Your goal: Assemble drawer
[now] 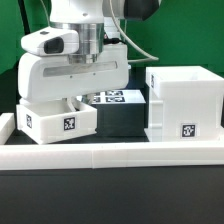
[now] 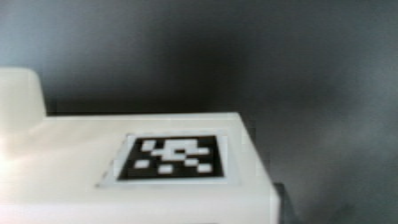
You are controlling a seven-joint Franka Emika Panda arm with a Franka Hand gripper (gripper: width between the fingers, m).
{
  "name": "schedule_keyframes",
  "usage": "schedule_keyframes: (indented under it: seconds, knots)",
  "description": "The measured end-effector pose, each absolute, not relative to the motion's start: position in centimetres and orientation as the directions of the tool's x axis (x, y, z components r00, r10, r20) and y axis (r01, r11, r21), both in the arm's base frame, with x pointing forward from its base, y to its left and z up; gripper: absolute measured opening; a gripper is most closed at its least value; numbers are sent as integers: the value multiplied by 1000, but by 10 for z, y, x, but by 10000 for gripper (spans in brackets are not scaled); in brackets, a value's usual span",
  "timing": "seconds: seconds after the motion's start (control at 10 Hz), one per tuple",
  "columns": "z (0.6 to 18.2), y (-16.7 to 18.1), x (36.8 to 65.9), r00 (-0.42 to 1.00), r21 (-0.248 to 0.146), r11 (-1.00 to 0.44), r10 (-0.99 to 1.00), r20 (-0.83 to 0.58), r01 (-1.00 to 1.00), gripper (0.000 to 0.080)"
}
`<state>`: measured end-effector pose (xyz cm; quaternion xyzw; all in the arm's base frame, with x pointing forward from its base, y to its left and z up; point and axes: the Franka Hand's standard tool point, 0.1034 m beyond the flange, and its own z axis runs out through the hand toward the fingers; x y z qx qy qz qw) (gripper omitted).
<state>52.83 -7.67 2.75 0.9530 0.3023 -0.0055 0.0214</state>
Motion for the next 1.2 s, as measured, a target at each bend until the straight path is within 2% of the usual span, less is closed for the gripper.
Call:
schedule_keyframes:
  seconds: [0.1, 0.3, 0.8, 1.2]
  knots:
    - [27, -71, 528, 751, 39, -750, 660, -37, 661, 42]
    - [29, -68, 527, 676, 6, -677, 734, -60, 736, 42]
    - [25, -71, 522, 427, -2, -428, 901, -76, 904, 42]
    - [24, -65, 521, 356, -28, -360, 930, -92, 933, 42]
